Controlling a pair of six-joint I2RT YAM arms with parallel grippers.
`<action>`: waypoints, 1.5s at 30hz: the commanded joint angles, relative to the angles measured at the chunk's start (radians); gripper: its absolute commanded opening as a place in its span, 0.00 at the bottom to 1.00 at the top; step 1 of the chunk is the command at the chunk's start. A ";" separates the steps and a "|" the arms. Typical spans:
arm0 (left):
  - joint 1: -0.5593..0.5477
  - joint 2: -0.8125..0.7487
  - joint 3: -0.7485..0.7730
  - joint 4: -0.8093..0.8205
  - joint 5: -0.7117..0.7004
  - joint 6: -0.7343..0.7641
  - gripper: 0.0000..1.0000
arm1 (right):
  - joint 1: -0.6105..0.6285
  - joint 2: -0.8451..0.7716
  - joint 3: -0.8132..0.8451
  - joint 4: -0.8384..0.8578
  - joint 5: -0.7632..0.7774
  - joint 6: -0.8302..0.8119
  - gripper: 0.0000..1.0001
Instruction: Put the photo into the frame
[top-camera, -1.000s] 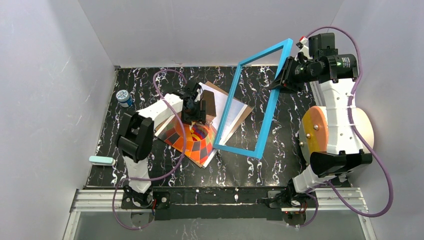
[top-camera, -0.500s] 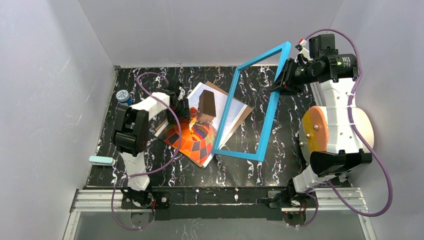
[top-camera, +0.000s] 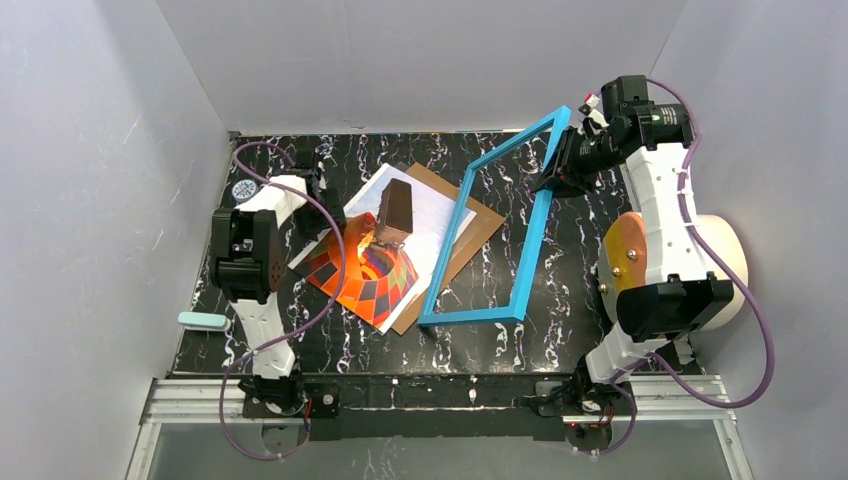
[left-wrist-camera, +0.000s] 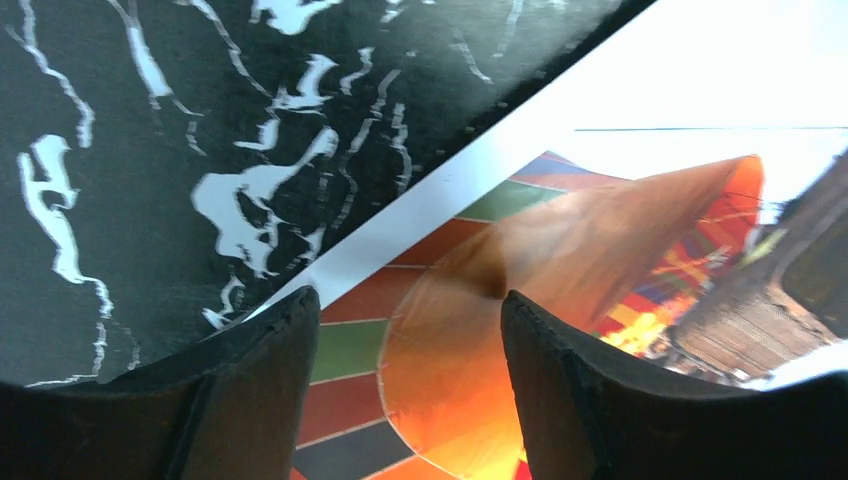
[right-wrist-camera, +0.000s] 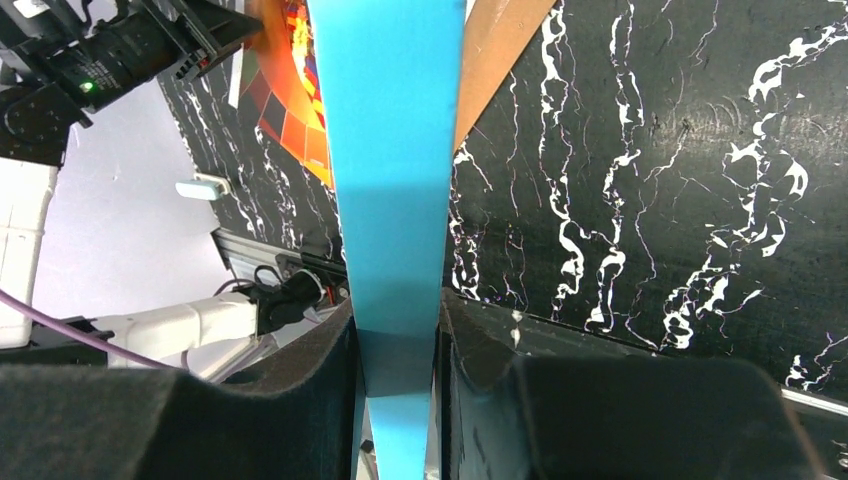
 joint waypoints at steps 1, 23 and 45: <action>-0.053 -0.056 0.100 -0.065 0.139 -0.013 0.68 | -0.004 0.015 0.013 0.041 -0.022 0.033 0.06; -0.598 -0.116 0.525 0.255 0.606 -0.404 0.98 | -0.003 0.064 -0.041 0.256 -0.046 0.207 0.20; -0.696 0.036 0.685 0.166 0.725 -0.400 0.29 | -0.004 -0.060 -0.255 0.547 -0.106 0.407 0.25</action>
